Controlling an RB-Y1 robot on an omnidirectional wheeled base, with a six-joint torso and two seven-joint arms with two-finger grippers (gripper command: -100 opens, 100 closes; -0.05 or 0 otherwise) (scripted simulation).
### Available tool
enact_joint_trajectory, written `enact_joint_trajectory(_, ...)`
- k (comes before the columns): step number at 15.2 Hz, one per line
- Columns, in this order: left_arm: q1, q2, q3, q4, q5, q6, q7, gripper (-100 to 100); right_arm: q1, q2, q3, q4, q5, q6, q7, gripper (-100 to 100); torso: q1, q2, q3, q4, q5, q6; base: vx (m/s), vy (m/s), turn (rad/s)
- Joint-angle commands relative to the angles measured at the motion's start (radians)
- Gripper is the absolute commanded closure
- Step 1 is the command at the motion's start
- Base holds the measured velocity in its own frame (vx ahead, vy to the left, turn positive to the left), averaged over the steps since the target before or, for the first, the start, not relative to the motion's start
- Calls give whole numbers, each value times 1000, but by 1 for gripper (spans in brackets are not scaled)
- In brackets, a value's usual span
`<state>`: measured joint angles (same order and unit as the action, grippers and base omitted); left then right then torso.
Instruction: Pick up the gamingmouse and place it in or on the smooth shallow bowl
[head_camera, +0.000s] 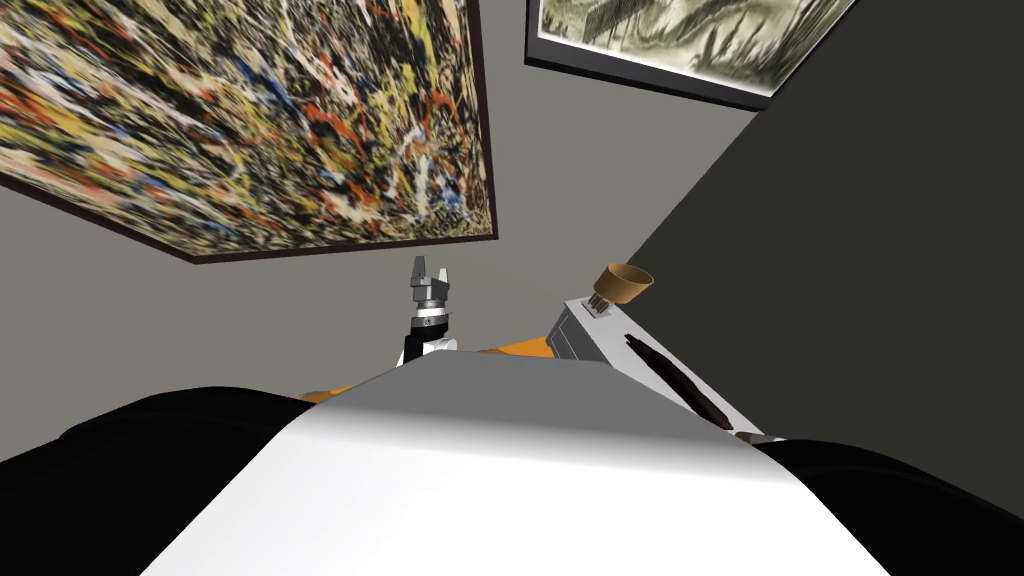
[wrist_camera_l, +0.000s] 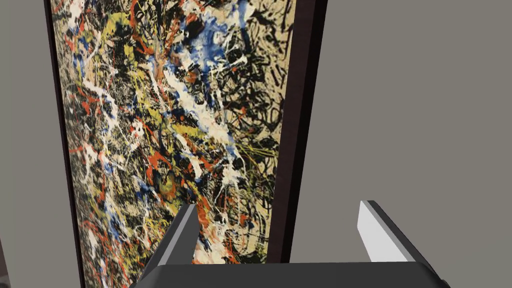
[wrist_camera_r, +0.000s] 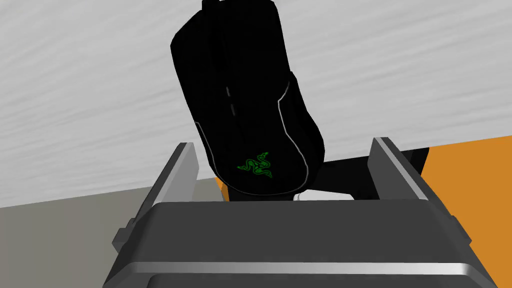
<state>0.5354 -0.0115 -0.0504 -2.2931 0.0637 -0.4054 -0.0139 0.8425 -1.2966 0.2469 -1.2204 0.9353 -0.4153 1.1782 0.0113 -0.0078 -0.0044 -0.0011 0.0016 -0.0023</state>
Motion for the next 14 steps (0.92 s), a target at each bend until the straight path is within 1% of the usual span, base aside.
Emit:
enact_joint_trajectory(1, 0, 0, 0, 0, 0, 0, 0, 0, 8, 15, 4, -6, -1, -29, -12, -100, 0, 0, 0, 0, 0, 0, 60, 77, 121)
enact_joint_trajectory(2, 0, 0, 0, 0, 0, 0, 0, 0, 8, 4, 1, -7, -1, -11, -7, -100, -1, 2, 1, 0, 0, 0, 31, 44, 40)
enact_joint_trajectory(3, 0, 0, 0, 0, 0, 0, 0, 0, -1, 34, 14, 1, 7, -2, -5, -100, -3, 4, 2, 1, -1, 1, 12, -6, 54)
enact_joint_trajectory(4, 0, 0, 0, 0, 0, 0, 0, 0, -5, 43, 18, 4, 9, 2, -4, -100, -6, 5, 3, 1, -1, 1, -1, -37, 86)
enact_joint_trajectory(6, 0, 0, 0, 0, 0, 0, 0, 0, -19, 81, 35, 19, 19, 18, 2, -100, -11, 8, 5, 2, -3, 1, -9, -70, 113)
enact_joint_trajectory(8, 0, 0, 0, 0, 0, 0, 0, 0, -26, 101, 43, 26, 24, 27, 4, -100, -14, 9, 5, 2, -3, 1, -13, -79, 80)
enact_joint_trajectory(9, 0, 0, 0, 0, 0, 0, 0, 0, -24, 86, 42, 19, 23, 24, -4, -100, -14, 9, 6, 2, -4, 1, -8, -40, 23)
enact_joint_trajectory(10, 0, 0, 0, 0, 0, 0, 0, 0, -8, 53, 22, 8, 12, 6, -3, 100, -13, 9, 5, 2, -3, 1, 2, 24, -128)
enact_joint_trajectory(13, 0, 0, 0, 0, 0, 0, 0, 0, 3, 24, 10, -3, 4, -6, -7, 100, -4, 8, 5, 2, -1, 2, 13, 77, -100)
enact_joint_trajectory(14, 0, 0, 0, 0, 0, 0, 0, 0, 10, 5, 1, -10, -1, -14, -10, 100, -3, 8, 5, 2, 0, 2, 5, 66, -76)
